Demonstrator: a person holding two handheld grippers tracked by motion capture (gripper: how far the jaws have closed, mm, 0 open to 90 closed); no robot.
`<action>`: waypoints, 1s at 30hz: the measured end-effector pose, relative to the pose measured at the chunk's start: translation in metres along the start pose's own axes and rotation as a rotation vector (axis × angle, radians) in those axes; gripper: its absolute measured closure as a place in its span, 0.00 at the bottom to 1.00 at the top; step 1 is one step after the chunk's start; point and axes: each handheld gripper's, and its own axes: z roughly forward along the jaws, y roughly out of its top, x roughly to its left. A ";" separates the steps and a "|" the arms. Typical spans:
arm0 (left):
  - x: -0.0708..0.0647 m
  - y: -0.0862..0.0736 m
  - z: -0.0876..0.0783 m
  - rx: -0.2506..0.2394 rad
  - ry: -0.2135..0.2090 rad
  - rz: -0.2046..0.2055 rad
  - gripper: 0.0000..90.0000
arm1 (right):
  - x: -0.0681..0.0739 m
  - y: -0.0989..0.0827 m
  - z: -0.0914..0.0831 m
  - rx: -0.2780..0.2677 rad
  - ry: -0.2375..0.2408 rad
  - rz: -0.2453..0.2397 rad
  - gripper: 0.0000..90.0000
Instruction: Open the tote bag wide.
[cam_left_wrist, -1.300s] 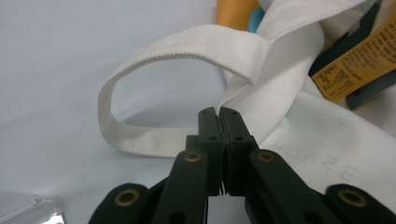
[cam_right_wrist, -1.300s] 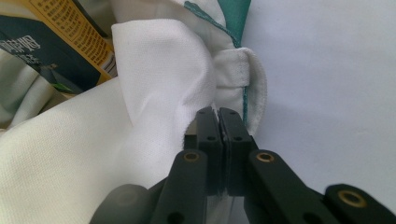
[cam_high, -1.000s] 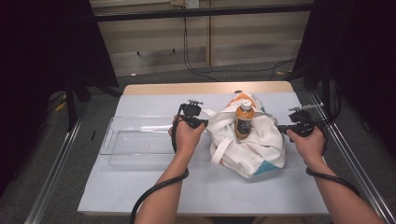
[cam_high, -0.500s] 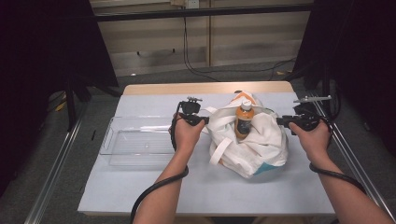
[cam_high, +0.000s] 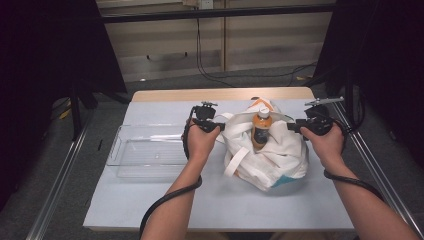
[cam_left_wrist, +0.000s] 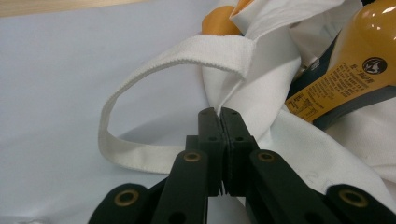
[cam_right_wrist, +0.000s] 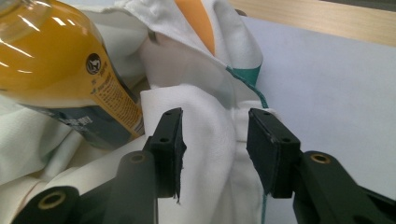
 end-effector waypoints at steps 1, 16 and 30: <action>0.000 0.000 0.000 -0.001 0.001 0.000 0.98 | 0.001 0.000 0.003 0.008 -0.008 0.006 0.63; 0.008 -0.002 0.005 0.025 0.041 0.032 0.99 | 0.001 -0.007 0.024 0.082 -0.037 -0.032 0.92; 0.011 -0.006 -0.001 -0.023 -0.021 -0.007 0.94 | -0.001 -0.015 0.017 0.029 -0.002 0.005 0.70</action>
